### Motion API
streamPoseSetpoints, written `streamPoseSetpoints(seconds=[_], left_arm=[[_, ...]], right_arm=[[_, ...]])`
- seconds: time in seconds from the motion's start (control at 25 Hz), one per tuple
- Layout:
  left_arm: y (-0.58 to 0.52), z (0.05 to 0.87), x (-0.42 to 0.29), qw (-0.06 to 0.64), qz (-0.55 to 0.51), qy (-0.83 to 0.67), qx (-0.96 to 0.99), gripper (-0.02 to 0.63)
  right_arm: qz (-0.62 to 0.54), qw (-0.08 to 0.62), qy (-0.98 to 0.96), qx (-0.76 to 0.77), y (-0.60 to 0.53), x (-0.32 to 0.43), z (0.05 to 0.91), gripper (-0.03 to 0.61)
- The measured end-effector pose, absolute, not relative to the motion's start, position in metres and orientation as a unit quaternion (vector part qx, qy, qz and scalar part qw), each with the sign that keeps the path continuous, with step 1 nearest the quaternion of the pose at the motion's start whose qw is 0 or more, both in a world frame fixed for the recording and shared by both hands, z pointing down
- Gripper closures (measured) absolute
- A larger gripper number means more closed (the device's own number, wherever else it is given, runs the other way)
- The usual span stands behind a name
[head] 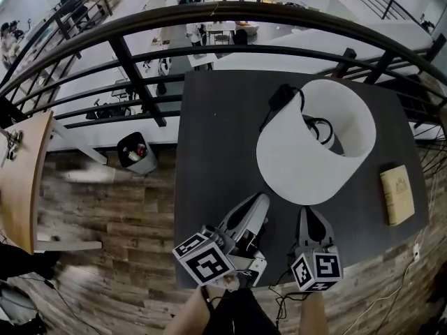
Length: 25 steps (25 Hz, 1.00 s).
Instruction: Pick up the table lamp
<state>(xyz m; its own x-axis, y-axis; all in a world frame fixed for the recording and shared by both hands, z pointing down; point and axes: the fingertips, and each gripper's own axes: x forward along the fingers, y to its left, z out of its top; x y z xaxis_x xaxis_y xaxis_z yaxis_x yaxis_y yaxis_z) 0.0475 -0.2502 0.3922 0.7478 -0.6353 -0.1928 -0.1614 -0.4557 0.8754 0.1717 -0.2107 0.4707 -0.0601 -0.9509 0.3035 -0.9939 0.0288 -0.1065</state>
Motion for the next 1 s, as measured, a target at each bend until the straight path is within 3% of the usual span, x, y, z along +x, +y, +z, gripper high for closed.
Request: streamPoseSetpoints(seconds=[0.12, 0.44, 0.8, 1.0], left_arm=[[-0.252, 0.395, 0.047, 0.488, -0.276, -0.227, 0.797, 0.531], [-0.257, 0.405, 0.058, 0.542, -0.312, -0.174, 0.760, 0.495], [-0.264, 0.409, 0.066, 0.556, -0.336, -0.146, 0.746, 0.417], [-0.268, 0.412, 0.071, 0.559, -0.345, -0.139, 0.741, 0.410]], right_arm=[[0.145, 0.077, -0.711, 0.684, -0.214, 0.170, 0.476, 0.569], [0.143, 0.073, -0.710, 0.686, -0.224, 0.171, 0.490, 0.569], [0.141, 0.081, -0.714, 0.682, -0.232, 0.173, 0.503, 0.568], [0.145, 0.083, -0.720, 0.673, -0.238, 0.173, 0.511, 0.568]])
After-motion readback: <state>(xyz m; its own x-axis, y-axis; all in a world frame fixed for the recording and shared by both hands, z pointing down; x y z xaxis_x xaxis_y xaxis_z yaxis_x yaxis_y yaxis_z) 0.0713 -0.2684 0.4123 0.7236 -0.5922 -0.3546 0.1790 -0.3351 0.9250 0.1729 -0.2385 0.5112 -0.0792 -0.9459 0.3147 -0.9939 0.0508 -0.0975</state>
